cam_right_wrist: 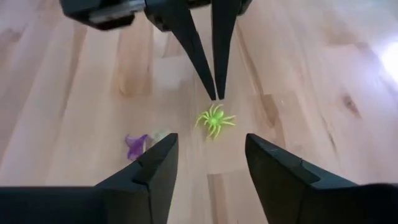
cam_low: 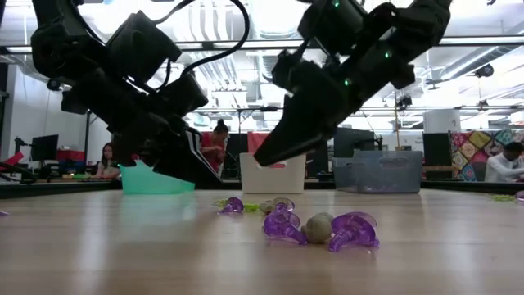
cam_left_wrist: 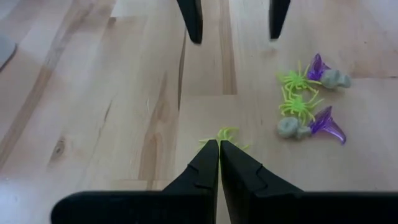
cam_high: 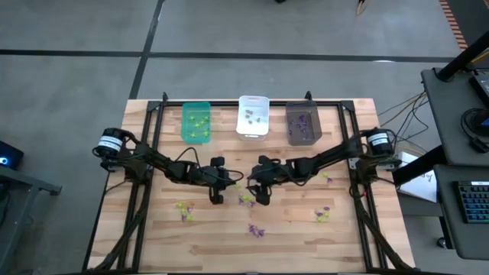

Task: Sort Halloween decoration
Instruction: Put the green spider toy into the blue bin

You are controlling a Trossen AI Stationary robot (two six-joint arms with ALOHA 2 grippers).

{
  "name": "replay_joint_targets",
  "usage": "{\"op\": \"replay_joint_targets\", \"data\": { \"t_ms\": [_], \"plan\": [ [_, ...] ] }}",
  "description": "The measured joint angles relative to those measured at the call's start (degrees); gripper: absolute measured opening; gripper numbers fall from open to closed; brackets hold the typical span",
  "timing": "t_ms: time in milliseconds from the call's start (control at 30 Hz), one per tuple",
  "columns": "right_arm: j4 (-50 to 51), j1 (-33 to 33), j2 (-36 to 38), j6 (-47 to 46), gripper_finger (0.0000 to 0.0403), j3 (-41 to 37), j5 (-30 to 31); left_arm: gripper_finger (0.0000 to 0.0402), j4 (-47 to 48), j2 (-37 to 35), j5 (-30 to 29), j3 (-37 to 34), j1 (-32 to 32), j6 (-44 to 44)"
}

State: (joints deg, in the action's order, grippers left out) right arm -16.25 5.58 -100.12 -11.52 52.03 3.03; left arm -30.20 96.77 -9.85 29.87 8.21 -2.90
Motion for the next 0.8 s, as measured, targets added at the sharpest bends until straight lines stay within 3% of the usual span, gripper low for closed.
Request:
{"op": "replay_joint_targets", "data": {
  "t_ms": [467,800],
  "plan": [
    [-7.30,-0.37,-7.04,4.68,0.0070,0.24,0.07,0.0000,-0.52,1.76,1.85,-0.04,0.00,-0.84],
    [-11.48,-0.37,-10.31,6.09,0.0048,0.28,0.05,0.0000,-2.75,5.35,1.65,0.26,0.02,-1.26]
  ]
}}
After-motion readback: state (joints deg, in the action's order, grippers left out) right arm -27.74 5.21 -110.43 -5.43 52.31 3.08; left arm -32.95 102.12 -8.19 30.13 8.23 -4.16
